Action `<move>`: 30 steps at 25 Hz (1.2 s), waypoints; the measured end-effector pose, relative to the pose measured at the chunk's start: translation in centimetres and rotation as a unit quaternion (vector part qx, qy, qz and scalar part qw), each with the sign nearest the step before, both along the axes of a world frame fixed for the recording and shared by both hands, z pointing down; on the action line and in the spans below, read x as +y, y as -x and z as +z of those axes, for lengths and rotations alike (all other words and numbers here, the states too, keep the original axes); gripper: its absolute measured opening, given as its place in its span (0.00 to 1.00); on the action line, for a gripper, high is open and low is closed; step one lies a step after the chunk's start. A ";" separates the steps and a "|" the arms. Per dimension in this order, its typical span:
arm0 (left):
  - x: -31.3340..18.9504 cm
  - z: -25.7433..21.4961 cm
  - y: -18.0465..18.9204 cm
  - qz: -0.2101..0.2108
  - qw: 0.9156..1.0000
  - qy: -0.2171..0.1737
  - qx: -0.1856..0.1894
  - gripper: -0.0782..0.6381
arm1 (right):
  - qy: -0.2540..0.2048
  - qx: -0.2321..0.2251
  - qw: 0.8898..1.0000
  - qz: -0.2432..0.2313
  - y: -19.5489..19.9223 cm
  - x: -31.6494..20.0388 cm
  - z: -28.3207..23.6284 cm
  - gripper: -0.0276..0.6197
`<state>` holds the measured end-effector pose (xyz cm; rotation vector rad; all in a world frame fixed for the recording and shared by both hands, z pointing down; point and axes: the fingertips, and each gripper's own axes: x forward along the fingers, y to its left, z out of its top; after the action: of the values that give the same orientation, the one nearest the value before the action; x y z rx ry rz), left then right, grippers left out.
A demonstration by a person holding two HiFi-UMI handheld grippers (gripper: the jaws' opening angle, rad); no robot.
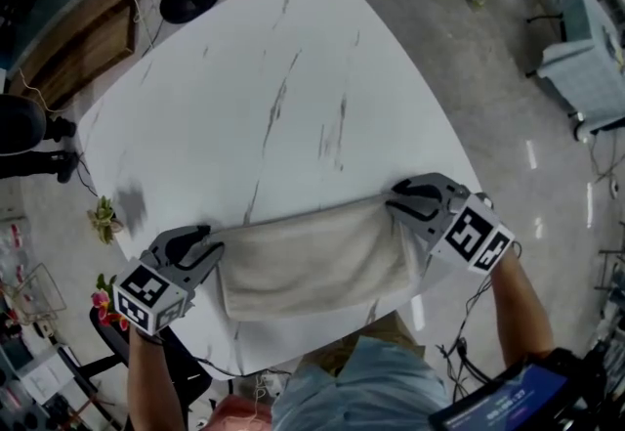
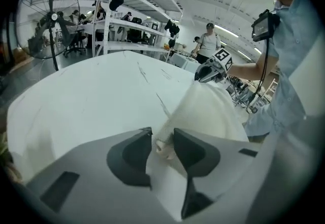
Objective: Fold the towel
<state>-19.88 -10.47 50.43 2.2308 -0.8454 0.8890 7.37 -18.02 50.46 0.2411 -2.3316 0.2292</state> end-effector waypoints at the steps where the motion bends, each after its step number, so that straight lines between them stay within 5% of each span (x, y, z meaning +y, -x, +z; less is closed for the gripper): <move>1: -0.4 -0.8 0.0 -0.009 1.000 -0.009 0.002 0.31 | 0.010 -0.021 1.000 0.007 0.1 -0.4 -0.8 0.23; 4: -1.7 -4.1 0.7 -0.037 0.998 -0.054 -0.012 0.36 | 0.003 -0.075 0.997 0.032 0.4 -1.5 -4.0 0.33; 8: -1.9 -8.2 -0.9 -0.034 0.993 -0.108 -0.024 0.25 | -0.021 -0.086 0.996 0.000 2.2 0.5 -6.4 0.16; 11: 0.0 -6.4 -5.6 0.025 0.998 -0.063 0.004 0.21 | -0.024 -0.054 0.997 -0.040 4.3 2.7 -4.4 0.15; 16: -0.2 0.5 -6.4 0.042 0.998 -0.038 -0.034 0.20 | -0.043 -0.007 0.997 -0.059 5.5 2.2 -0.1 0.15; 21: -0.7 0.2 -6.0 0.013 1.000 -0.012 -0.010 0.19 | -0.046 -0.013 0.998 -0.045 5.4 1.6 0.0 0.15; 24: -0.5 -3.1 -5.2 0.004 0.998 -0.064 -0.021 0.17 | -0.075 -0.043 0.996 -0.013 4.5 1.3 -3.9 0.18; 26: 1.4 -5.8 -6.0 0.018 0.997 -0.079 0.009 0.16 | -0.063 -0.067 0.996 0.002 3.1 3.0 -6.4 0.18; 30: 8.7 -4.1 -8.1 0.055 0.998 -0.004 0.021 0.16 | -0.023 -0.054 0.998 0.019 0.4 8.3 -5.9 0.14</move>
<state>-11.75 -1.76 46.31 2.3140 -0.7130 0.8863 6.99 -9.76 44.54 0.3014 -2.4429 0.2125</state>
